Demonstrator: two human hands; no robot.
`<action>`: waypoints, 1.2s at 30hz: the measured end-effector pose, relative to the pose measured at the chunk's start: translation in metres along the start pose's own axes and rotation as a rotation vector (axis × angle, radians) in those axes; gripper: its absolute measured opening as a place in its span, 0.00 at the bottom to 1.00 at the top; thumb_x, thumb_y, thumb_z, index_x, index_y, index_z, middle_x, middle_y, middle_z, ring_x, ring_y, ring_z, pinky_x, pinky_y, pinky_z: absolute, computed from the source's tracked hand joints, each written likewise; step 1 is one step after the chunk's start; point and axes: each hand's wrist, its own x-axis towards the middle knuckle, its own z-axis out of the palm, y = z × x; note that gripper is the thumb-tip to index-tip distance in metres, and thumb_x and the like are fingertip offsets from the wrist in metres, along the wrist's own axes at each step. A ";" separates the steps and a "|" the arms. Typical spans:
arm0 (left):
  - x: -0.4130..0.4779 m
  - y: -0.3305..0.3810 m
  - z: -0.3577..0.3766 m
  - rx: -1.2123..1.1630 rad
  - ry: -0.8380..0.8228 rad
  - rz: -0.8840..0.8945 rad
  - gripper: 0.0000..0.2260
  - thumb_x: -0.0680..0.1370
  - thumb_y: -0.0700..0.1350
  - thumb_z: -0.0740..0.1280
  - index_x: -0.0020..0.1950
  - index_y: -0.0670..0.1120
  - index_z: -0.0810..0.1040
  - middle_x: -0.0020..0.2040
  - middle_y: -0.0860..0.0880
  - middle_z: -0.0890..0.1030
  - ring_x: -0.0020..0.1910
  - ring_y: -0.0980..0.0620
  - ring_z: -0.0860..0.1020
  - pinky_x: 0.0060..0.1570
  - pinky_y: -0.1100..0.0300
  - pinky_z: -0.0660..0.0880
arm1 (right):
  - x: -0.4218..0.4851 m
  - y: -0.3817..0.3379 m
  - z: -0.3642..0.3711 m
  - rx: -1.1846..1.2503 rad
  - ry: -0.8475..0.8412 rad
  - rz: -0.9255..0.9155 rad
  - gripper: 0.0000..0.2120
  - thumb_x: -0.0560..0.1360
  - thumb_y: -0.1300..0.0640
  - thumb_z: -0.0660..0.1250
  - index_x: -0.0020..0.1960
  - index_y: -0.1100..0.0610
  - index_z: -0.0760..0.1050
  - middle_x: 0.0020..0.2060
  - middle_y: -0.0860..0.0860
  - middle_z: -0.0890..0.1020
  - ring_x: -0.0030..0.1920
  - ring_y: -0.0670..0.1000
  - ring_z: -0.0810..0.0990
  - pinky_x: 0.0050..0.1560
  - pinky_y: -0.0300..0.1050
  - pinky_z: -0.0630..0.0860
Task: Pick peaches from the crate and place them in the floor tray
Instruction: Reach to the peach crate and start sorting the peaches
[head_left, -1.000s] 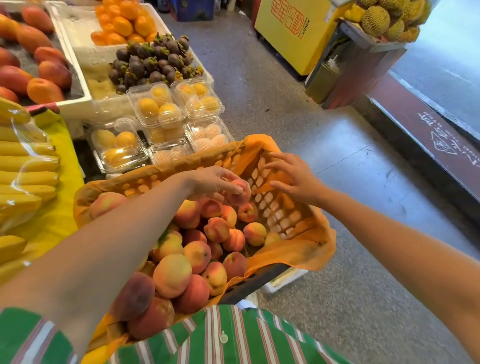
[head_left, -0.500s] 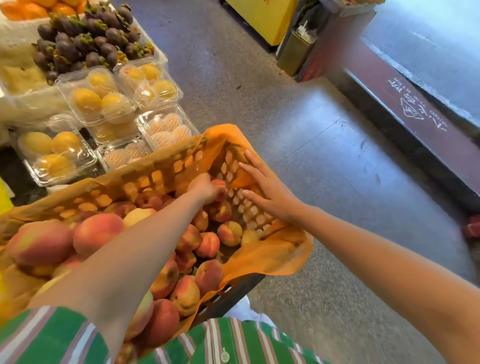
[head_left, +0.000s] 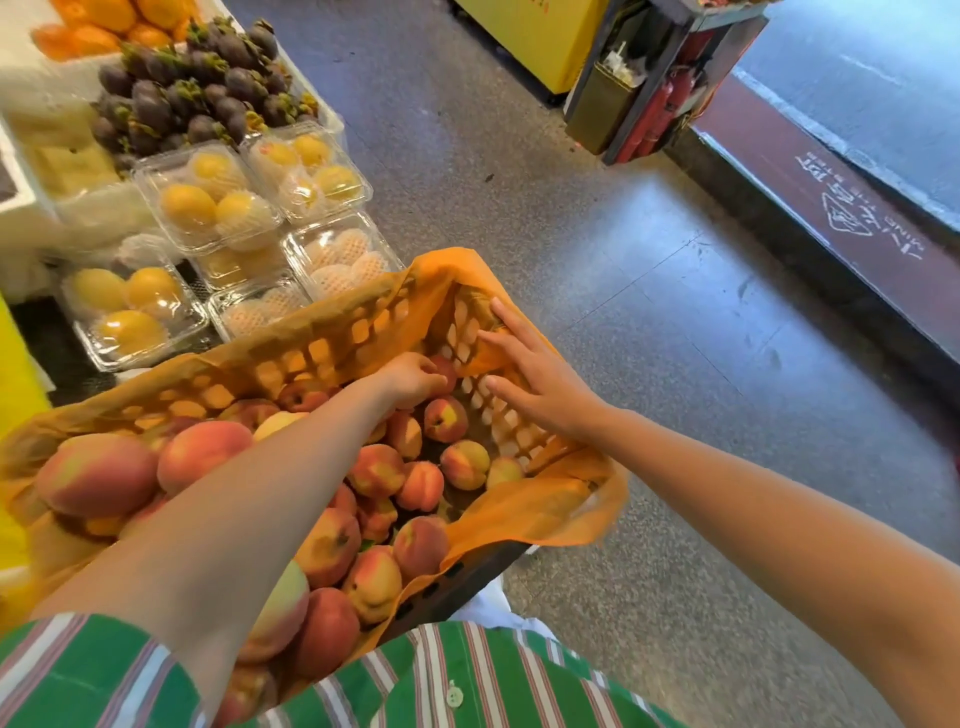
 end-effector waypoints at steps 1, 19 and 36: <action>-0.008 0.003 -0.003 0.029 -0.023 0.041 0.10 0.79 0.45 0.65 0.58 0.42 0.77 0.50 0.42 0.77 0.46 0.46 0.75 0.44 0.56 0.71 | 0.000 -0.001 -0.001 0.005 -0.006 0.004 0.28 0.78 0.44 0.60 0.74 0.54 0.63 0.79 0.49 0.50 0.78 0.47 0.50 0.75 0.52 0.58; -0.173 -0.068 -0.108 0.700 0.281 0.395 0.21 0.71 0.63 0.62 0.52 0.51 0.82 0.45 0.49 0.80 0.45 0.51 0.76 0.46 0.52 0.73 | 0.018 -0.123 0.059 0.087 -0.704 -0.161 0.19 0.77 0.46 0.67 0.63 0.54 0.75 0.56 0.48 0.80 0.54 0.44 0.77 0.53 0.39 0.75; -0.183 -0.098 -0.098 0.692 0.310 0.259 0.25 0.73 0.56 0.69 0.69 0.55 0.70 0.62 0.48 0.73 0.60 0.47 0.70 0.59 0.45 0.70 | 0.014 -0.122 0.056 0.238 -0.665 -0.079 0.26 0.69 0.42 0.74 0.63 0.47 0.71 0.56 0.46 0.77 0.57 0.47 0.75 0.58 0.46 0.74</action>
